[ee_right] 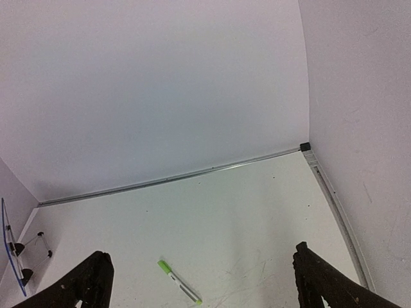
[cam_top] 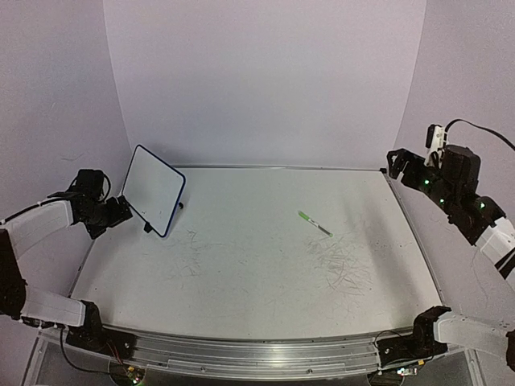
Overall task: Write a sentence on the whiteboard
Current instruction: Move the whiteboard stand to the center of the board.
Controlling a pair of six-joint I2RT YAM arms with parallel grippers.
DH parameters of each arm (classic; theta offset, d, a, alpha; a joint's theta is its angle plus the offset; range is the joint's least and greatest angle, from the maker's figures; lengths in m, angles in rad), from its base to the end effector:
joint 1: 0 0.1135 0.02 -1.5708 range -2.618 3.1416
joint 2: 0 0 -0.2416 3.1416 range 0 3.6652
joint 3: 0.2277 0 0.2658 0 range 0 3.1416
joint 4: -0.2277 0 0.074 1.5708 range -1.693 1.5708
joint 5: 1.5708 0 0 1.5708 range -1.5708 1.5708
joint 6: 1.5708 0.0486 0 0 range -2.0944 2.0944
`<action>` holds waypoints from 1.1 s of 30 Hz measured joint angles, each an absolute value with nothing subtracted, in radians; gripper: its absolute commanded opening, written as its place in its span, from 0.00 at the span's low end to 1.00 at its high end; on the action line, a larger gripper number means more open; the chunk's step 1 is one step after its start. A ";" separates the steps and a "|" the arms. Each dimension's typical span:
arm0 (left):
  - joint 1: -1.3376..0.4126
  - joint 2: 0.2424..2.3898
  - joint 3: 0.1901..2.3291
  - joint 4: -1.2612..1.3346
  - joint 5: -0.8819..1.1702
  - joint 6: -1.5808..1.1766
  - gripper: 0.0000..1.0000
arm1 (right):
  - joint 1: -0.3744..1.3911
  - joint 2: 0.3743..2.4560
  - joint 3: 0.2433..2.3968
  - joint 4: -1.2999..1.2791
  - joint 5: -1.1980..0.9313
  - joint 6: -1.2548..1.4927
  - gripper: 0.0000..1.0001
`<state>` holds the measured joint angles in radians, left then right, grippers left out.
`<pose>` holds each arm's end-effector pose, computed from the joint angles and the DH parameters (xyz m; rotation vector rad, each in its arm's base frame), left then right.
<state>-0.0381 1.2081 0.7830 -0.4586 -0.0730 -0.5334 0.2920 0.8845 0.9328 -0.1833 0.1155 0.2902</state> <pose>0.2725 -0.0068 0.1926 -0.6336 2.3750 -0.1617 0.2351 0.0648 0.3564 0.0850 1.7141 0.3347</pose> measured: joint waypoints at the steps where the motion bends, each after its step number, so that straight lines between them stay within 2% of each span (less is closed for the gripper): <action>1: -0.035 1.233 0.783 -0.452 -0.071 -0.533 0.94 | 0.292 0.884 0.926 -0.180 0.101 0.294 0.98; 6: -0.012 1.382 0.783 -0.394 -0.060 -0.549 0.90 | 0.292 0.884 0.896 -0.172 0.048 0.313 0.98; 11: -0.012 1.458 0.793 -0.336 -0.046 -0.562 0.79 | 0.292 0.884 0.877 -0.161 0.005 0.330 0.98; 17: -0.012 1.564 0.852 -0.253 -0.020 -0.581 0.78 | 0.292 0.883 0.870 -0.135 -0.038 0.348 0.98; 24: -0.014 1.693 0.903 -0.200 -0.023 -0.586 0.72 | 0.292 0.883 0.856 -0.115 -0.070 0.368 0.98; 33: -0.097 1.713 0.903 -0.180 -0.075 -0.604 0.64 | 0.292 0.900 0.852 -0.096 -0.097 0.389 0.98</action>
